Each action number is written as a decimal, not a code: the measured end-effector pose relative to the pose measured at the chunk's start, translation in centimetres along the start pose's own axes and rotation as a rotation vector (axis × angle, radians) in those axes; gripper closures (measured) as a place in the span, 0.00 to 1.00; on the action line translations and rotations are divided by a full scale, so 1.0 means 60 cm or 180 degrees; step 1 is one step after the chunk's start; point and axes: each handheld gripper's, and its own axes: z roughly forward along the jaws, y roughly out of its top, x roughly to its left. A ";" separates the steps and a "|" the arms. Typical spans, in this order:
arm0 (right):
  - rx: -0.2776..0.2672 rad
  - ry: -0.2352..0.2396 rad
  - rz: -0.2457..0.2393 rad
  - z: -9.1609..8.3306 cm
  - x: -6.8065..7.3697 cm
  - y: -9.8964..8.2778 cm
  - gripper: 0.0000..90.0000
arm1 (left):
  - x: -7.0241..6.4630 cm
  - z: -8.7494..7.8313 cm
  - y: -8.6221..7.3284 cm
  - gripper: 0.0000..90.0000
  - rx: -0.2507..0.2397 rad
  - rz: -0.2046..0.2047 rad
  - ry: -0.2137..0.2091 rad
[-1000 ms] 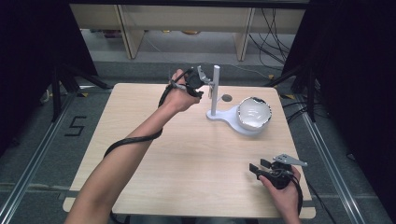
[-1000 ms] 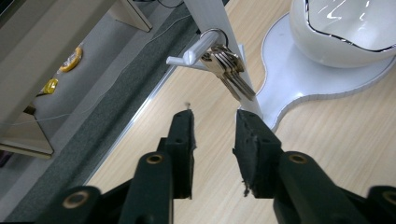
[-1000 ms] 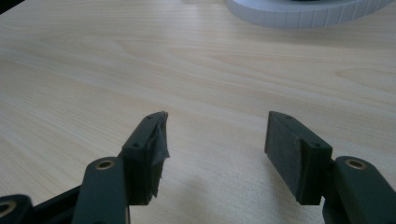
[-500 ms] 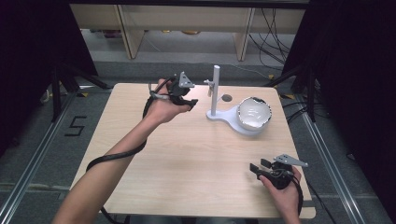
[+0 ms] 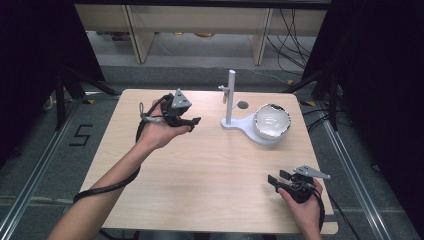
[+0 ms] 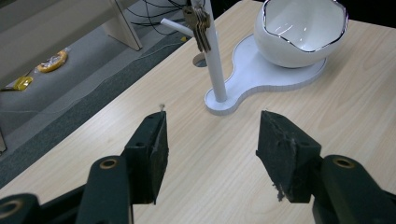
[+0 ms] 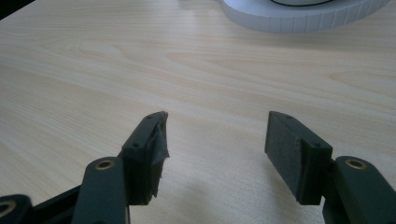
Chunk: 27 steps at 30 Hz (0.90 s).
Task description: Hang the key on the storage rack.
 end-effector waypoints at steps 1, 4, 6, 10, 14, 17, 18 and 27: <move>0.0000 0.0001 -0.0006 0.000 0.000 0.000 0.44 | -0.003 -0.002 -0.006 0.46 -0.0054 -0.0054 0.0010; -0.0001 0.0041 0.0037 -0.001 0.002 -0.001 0.44 | -0.007 -0.011 -0.023 0.46 -0.0028 -0.0025 0.0018; -0.0081 0.0076 -0.0099 0.001 -0.004 -0.001 0.44 | -0.009 -0.018 -0.035 0.46 -0.0008 -0.0011 0.0023; -0.0100 0.0071 -0.0074 0.001 -0.004 -0.001 0.44 | -0.014 -0.032 -0.060 0.46 -0.0084 -0.0046 0.0071; -0.0134 0.0067 -0.0070 0.001 -0.002 -0.002 0.44 | -0.017 -0.045 -0.092 0.46 -0.0121 -0.0121 0.0107; -0.0156 0.0049 -0.0095 0.001 -0.002 -0.002 0.44 | -0.021 -0.061 -0.130 0.45 -0.0141 -0.0257 0.0136; -0.0156 0.0049 -0.0095 0.001 -0.002 -0.002 0.44 | -0.021 -0.061 -0.130 0.45 -0.0141 -0.0257 0.0136; -0.0142 -0.0005 -0.0188 -0.002 -0.001 -0.002 0.44 | -0.049 -0.082 -0.255 0.45 -0.0396 -0.0528 0.0273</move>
